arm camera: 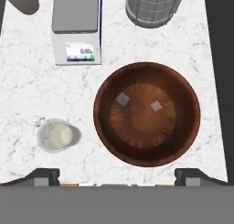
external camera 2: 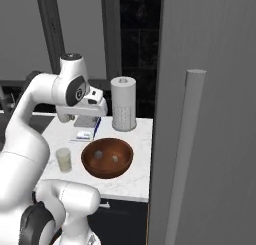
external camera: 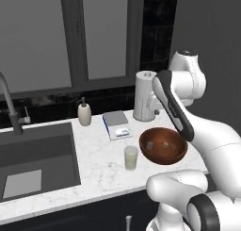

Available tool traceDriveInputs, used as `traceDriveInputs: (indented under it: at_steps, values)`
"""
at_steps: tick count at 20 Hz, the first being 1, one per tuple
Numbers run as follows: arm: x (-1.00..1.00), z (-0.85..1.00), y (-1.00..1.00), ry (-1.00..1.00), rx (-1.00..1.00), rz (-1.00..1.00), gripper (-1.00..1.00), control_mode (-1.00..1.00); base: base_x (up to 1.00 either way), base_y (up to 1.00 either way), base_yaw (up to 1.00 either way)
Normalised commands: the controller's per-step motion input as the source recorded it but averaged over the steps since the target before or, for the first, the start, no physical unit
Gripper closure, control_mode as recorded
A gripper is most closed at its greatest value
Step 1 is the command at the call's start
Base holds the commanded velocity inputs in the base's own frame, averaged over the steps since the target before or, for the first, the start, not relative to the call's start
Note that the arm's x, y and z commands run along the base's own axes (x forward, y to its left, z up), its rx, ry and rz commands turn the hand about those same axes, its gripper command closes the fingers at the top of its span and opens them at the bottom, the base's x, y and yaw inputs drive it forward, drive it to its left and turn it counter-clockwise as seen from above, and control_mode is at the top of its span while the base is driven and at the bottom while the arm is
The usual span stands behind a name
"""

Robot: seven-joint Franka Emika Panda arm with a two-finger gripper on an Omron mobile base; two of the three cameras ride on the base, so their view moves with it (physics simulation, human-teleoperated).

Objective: Grab a lemon wedge from the fridge and one ice cube from the ice bowl, and put them in the glass of lemonade.

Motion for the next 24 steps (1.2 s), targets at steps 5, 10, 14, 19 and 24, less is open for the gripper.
traceDriveInputs:
  at_steps: [5,10,14,19,24]
  values:
    - [0.10,-1.00,-0.64,0.06,0.00,0.00,-1.00,-1.00,0.00,0.00,0.00]
    - [0.12,-0.90,-0.57,0.01,-0.01,0.13,-1.00,-1.00,0.00,0.00,0.00]
    - [0.52,-0.50,-0.01,0.01,-0.05,0.13,-1.00,-1.00,0.00,0.00,0.00]
    - [0.41,-0.26,-0.02,0.00,-0.04,0.00,-1.00,-1.00,0.00,0.00,0.00]
    - [0.38,-0.42,0.00,0.03,-0.01,0.00,-1.00,-1.00,0.00,0.00,0.00]
